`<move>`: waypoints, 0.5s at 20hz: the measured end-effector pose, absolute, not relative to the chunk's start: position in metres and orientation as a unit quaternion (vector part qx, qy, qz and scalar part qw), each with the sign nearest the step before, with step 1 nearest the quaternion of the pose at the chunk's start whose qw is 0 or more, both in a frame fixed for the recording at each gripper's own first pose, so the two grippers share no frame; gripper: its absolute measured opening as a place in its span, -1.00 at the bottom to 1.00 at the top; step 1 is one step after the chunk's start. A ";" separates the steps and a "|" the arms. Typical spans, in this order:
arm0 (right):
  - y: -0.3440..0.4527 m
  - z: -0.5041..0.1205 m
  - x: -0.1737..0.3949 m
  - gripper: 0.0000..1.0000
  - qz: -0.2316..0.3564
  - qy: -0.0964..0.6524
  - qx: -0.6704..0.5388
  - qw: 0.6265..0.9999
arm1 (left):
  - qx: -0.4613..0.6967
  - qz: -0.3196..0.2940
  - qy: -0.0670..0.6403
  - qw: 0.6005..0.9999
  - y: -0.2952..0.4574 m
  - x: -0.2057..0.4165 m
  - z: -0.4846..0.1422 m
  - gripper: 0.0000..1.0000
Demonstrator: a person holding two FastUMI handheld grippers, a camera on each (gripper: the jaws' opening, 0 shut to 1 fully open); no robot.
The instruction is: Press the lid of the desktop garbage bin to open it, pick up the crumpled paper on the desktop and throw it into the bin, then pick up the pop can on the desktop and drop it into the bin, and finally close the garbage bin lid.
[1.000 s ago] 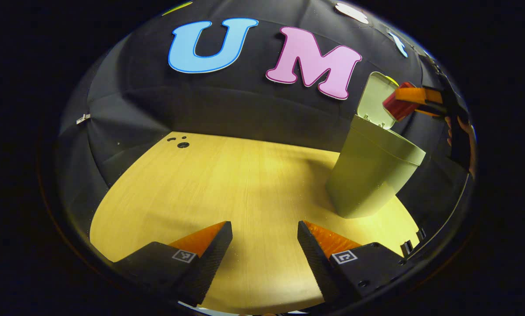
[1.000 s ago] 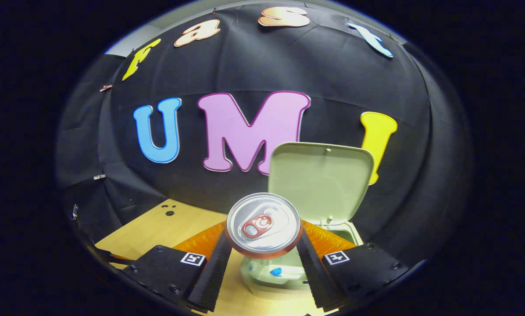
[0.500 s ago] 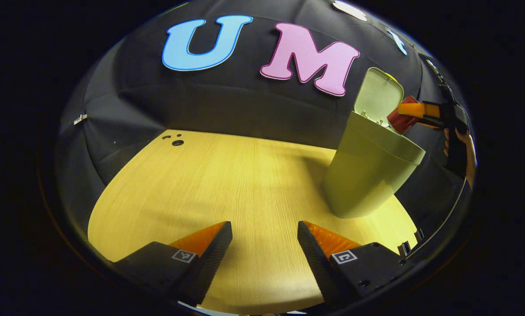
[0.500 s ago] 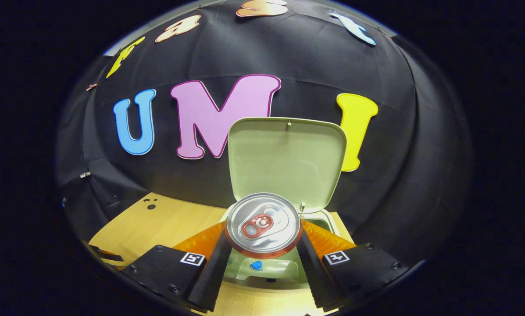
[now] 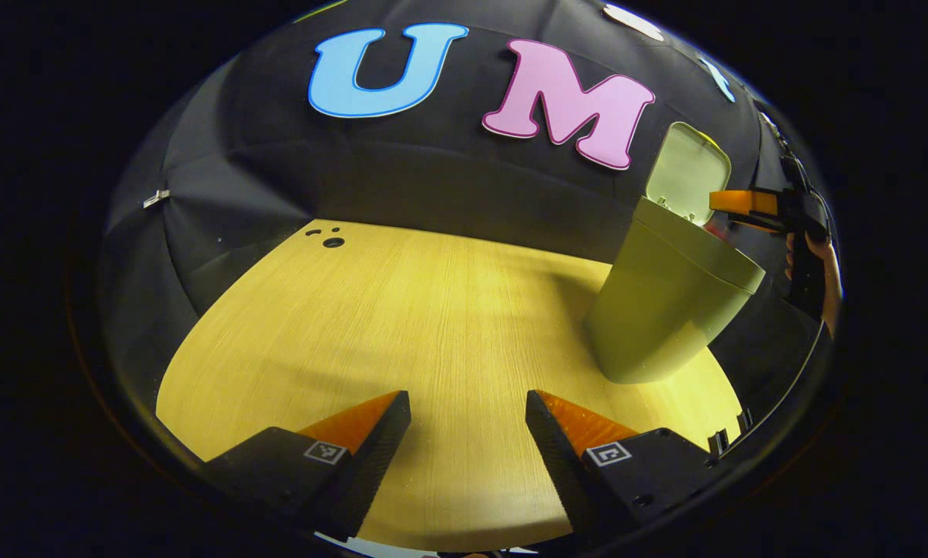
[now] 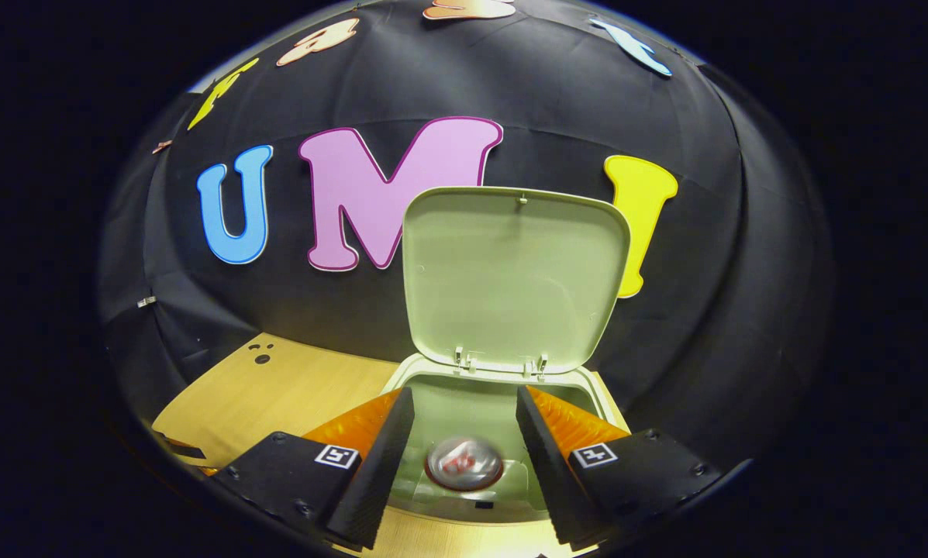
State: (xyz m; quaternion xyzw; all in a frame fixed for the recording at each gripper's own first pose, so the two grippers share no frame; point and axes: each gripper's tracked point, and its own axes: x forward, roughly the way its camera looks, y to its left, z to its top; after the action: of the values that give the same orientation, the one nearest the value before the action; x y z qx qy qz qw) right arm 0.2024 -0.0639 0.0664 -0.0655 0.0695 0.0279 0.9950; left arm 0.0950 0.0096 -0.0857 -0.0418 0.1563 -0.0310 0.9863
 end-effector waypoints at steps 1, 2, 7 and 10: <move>-0.065 0.067 0.204 0.69 0.026 0.070 -0.066 0.995 | -0.044 -0.029 0.157 0.986 0.012 0.094 -0.087 0.92; -0.065 0.070 0.204 0.75 0.024 0.065 -0.065 0.995 | -0.046 -0.026 0.157 0.986 0.014 0.093 -0.087 0.92; -0.065 0.112 0.204 0.95 0.019 0.015 -0.073 0.997 | -0.058 -0.016 0.160 0.985 0.023 0.090 -0.091 0.92; -0.065 0.154 0.201 0.95 0.016 -0.025 -0.081 0.996 | -0.064 -0.012 0.163 0.984 0.026 0.089 -0.094 0.92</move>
State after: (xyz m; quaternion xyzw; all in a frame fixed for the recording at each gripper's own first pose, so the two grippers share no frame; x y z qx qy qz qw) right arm 0.2010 -0.0650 0.1541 -0.0812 -0.0251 0.0160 0.9963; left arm 0.0895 0.0262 -0.0942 -0.0642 0.1629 -0.0119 0.9845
